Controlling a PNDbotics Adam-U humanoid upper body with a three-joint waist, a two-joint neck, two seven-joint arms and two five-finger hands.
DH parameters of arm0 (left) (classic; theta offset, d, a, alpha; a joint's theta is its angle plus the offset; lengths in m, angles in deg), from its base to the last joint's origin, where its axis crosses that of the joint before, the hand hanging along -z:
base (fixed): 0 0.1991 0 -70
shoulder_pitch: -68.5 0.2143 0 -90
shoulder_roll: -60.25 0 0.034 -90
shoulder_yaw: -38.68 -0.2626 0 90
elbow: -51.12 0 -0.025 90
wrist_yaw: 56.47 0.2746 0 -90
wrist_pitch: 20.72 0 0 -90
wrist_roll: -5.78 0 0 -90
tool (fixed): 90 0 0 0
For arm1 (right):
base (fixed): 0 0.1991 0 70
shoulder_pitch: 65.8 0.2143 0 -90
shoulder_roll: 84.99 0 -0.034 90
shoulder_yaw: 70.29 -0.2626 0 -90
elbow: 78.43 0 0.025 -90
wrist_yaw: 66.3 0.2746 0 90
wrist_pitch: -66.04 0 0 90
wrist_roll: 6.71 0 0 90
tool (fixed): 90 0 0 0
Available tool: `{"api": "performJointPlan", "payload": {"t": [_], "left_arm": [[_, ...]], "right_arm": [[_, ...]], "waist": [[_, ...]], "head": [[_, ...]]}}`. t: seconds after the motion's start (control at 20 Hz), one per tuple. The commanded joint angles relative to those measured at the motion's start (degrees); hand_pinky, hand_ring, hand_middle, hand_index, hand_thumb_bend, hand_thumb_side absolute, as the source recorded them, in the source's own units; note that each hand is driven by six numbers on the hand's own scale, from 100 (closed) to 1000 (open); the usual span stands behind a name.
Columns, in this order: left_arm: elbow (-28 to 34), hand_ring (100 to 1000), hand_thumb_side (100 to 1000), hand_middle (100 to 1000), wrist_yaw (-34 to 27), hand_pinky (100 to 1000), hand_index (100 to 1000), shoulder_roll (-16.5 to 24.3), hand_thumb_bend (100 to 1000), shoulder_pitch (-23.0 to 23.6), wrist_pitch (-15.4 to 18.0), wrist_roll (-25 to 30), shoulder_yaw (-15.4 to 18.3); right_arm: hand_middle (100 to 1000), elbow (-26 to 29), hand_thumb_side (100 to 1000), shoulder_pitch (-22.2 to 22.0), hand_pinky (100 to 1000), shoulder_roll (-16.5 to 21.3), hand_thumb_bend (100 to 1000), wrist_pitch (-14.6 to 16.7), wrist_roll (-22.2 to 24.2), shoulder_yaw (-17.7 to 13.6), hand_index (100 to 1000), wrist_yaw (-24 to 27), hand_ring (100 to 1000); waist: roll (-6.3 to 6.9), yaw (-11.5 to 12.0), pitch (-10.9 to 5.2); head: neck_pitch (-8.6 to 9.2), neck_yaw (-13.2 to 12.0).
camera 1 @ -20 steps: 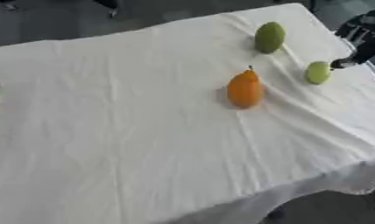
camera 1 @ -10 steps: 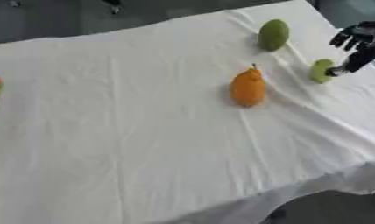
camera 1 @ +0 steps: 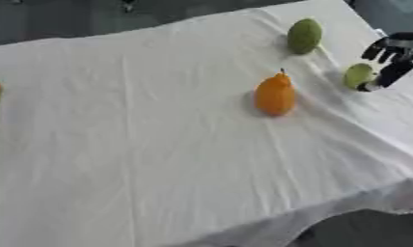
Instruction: Pick up the objects with one hand, pass them to the other hand, and then place them into the box on the other side of the table.
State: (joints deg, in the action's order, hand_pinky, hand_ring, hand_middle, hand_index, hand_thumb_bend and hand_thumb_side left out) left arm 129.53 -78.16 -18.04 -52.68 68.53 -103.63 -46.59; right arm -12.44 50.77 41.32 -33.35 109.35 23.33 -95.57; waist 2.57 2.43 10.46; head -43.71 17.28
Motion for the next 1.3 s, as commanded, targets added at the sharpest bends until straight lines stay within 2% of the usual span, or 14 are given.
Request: {"api": "performJointPlan", "payload": {"t": [0.05, 1.3], "left_arm": [[0.9, 813, 577, 839, -0.2, 722, 898, 1.4, 770, -0.5, 0.0, 0.2, 0.4], [1.1, 808, 581, 839, -0.3, 724, 897, 1.3, 765, -0.5, 0.0, 0.4, 0.3]], "right_arm": [[804, -0.3, 151, 1.1, 864, 1.5, 487, -0.5, -0.9, -0.3, 835, -1.0, 831], [771, -6.6, 140, 4.4, 849, 0.8, 422, -2.3, -0.3, -0.2, 809, -5.7, 808]], "waist": [[-0.09, 0.1, -0.46], [0.46, 1.2, 1.01]], "head": [[0.27, 0.2], [1.18, 1.8]]}}
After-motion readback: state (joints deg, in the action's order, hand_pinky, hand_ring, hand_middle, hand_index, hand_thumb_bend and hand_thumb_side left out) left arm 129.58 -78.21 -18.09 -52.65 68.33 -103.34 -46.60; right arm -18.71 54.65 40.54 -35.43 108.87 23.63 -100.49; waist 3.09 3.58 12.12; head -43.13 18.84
